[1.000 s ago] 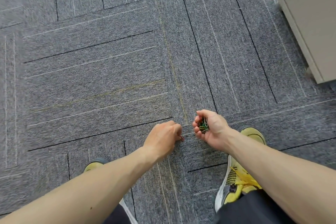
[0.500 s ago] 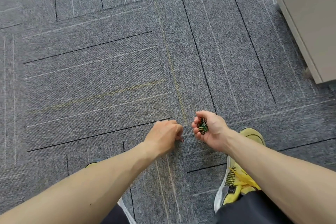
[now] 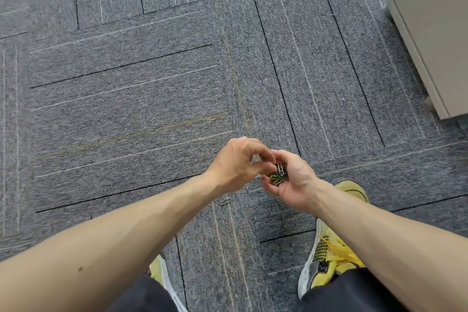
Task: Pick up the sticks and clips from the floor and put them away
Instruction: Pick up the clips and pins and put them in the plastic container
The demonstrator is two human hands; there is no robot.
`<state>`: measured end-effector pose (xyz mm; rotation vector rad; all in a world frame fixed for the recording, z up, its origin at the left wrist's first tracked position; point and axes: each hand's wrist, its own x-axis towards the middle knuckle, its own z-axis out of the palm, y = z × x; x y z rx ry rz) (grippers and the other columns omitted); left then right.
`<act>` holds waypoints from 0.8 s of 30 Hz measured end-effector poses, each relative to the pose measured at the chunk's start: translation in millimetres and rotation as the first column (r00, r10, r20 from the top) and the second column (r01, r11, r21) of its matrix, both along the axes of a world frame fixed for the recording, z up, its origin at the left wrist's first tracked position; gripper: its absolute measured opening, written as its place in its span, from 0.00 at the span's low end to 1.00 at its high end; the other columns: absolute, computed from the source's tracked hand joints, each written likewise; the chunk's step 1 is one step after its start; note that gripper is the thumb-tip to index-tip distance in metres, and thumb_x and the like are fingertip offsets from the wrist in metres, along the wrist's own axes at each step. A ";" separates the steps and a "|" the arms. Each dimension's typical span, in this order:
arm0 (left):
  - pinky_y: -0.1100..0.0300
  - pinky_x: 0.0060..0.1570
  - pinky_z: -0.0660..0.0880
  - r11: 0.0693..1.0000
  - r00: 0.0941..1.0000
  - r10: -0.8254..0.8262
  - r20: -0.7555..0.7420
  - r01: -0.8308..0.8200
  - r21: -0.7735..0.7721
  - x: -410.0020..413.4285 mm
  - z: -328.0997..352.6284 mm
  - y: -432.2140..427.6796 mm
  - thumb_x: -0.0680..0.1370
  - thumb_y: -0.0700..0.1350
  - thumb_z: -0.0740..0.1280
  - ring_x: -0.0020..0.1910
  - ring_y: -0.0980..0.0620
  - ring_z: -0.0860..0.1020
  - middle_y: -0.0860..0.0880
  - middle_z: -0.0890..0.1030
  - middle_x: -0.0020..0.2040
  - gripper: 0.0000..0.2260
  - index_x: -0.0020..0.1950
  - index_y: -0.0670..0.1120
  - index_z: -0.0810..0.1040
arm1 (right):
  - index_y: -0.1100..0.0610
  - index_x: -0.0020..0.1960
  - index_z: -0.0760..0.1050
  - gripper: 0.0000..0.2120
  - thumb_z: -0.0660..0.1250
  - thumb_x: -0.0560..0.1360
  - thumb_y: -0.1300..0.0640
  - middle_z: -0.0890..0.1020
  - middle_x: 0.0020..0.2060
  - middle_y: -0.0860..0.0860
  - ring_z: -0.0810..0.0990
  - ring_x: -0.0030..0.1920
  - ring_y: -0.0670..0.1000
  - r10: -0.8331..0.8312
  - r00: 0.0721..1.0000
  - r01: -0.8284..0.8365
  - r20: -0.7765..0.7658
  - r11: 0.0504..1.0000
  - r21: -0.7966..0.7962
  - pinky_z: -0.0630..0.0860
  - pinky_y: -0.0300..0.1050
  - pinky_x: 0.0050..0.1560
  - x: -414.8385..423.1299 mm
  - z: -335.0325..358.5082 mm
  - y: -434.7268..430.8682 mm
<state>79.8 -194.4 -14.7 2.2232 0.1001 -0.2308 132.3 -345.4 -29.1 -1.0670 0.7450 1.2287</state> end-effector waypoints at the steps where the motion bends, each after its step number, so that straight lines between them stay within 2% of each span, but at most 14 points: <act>1: 0.73 0.38 0.68 1.000 0.999 0.029 0.023 -0.029 -0.001 -0.8 0.2 3.1 0.73 0.48 0.75 0.38 0.66 0.74 0.60 0.79 0.39 0.04 0.46 0.49 0.84 | 0.61 0.51 0.75 0.12 0.63 0.80 0.52 0.78 0.34 0.56 0.77 0.30 0.51 0.026 1.000 -0.026 -0.001 1.000 -0.003 0.78 0.42 0.27 0.6 -0.4 -0.6; 3: 0.71 0.36 0.72 0.995 0.996 0.082 0.027 -0.083 0.060 -7.0 -1.1 12.6 0.73 0.49 0.74 0.36 0.64 0.76 0.58 0.79 0.38 0.05 0.44 0.48 0.82 | 0.60 0.42 0.75 0.13 0.63 0.80 0.52 0.78 0.32 0.54 0.75 0.29 0.49 0.071 0.997 -0.071 0.009 0.997 -0.018 0.76 0.39 0.25 1.6 -0.8 -2.1; 4: 0.70 0.37 0.74 0.992 0.996 0.082 -0.028 -0.079 0.103 -12.8 -3.1 18.9 0.73 0.51 0.74 0.36 0.63 0.76 0.57 0.79 0.38 0.07 0.43 0.49 0.81 | 0.58 0.39 0.75 0.14 0.63 0.79 0.52 0.77 0.31 0.54 0.74 0.29 0.49 0.083 0.996 -0.082 0.019 0.996 -0.032 0.75 0.38 0.25 2.0 -1.1 -2.8; 7: 0.64 0.42 0.78 0.968 0.931 -0.052 -0.360 0.136 0.211 -41.6 -11.3 33.0 0.70 0.57 0.74 0.39 0.58 0.78 0.56 0.79 0.40 0.11 0.42 0.52 0.78 | 0.57 0.37 0.74 0.13 0.64 0.78 0.53 0.77 0.30 0.52 0.73 0.28 0.48 0.098 0.994 -0.095 0.040 0.993 -0.071 0.73 0.38 0.24 3.3 -1.6 -4.3; 9: 0.61 0.47 0.78 0.907 0.873 -0.143 -0.467 0.304 0.291 -62.4 -17.3 34.9 0.70 0.57 0.74 0.44 0.58 0.77 0.56 0.79 0.44 0.12 0.44 0.50 0.79 | 0.57 0.37 0.74 0.13 0.64 0.78 0.53 0.77 0.31 0.53 0.73 0.28 0.48 0.100 0.994 -0.096 0.047 0.992 -0.080 0.73 0.38 0.24 3.8 -1.9 -3.9; 12: 0.59 0.52 0.78 0.852 0.880 -0.215 -0.423 0.380 0.359 -78.8 -24.0 33.3 0.76 0.56 0.68 0.46 0.57 0.77 0.54 0.80 0.47 0.12 0.49 0.48 0.82 | 0.59 0.39 0.76 0.13 0.63 0.79 0.53 0.79 0.32 0.54 0.75 0.29 0.50 0.102 0.993 -0.095 0.067 0.990 -0.100 0.75 0.40 0.26 4.3 -3.0 -1.6; 15: 0.62 0.51 0.77 0.859 0.890 -0.231 -0.392 0.376 0.347 -77.3 -23.8 32.7 0.79 0.55 0.65 0.44 0.58 0.76 0.55 0.79 0.46 0.12 0.49 0.48 0.82 | 0.60 0.40 0.77 0.14 0.62 0.80 0.53 0.79 0.33 0.56 0.76 0.30 0.50 0.099 0.992 -0.091 0.076 0.991 -0.102 0.76 0.41 0.27 3.8 -3.4 0.6; 17: 0.65 0.49 0.76 0.918 0.922 -0.172 -0.348 0.278 0.284 -69.6 -20.3 31.8 0.79 0.54 0.66 0.43 0.60 0.75 0.56 0.78 0.46 0.10 0.47 0.48 0.80 | 0.60 0.40 0.77 0.15 0.62 0.80 0.53 0.80 0.34 0.56 0.77 0.31 0.51 0.110 0.990 -0.101 0.085 0.989 -0.105 0.77 0.42 0.28 3.3 -3.4 1.8; 20: 0.71 0.42 0.72 0.970 0.979 -0.066 -0.195 0.109 0.220 -49.2 -11.8 25.3 0.78 0.52 0.67 0.38 0.64 0.73 0.59 0.75 0.42 0.08 0.47 0.49 0.80 | 0.61 0.42 0.77 0.15 0.61 0.80 0.52 0.81 0.34 0.57 0.78 0.32 0.52 0.119 0.989 -0.109 0.093 0.988 -0.111 0.78 0.43 0.30 3.3 -5.1 2.7; 24: 0.74 0.38 0.67 0.987 0.996 -0.023 -0.081 0.035 0.154 -27.5 -2.2 10.9 0.76 0.51 0.71 0.37 0.66 0.71 0.60 0.74 0.41 0.06 0.48 0.49 0.82 | 0.61 0.42 0.76 0.14 0.62 0.80 0.52 0.80 0.34 0.57 0.77 0.31 0.51 0.144 0.986 -0.136 0.082 0.986 -0.093 0.78 0.44 0.31 2.2 -3.6 6.5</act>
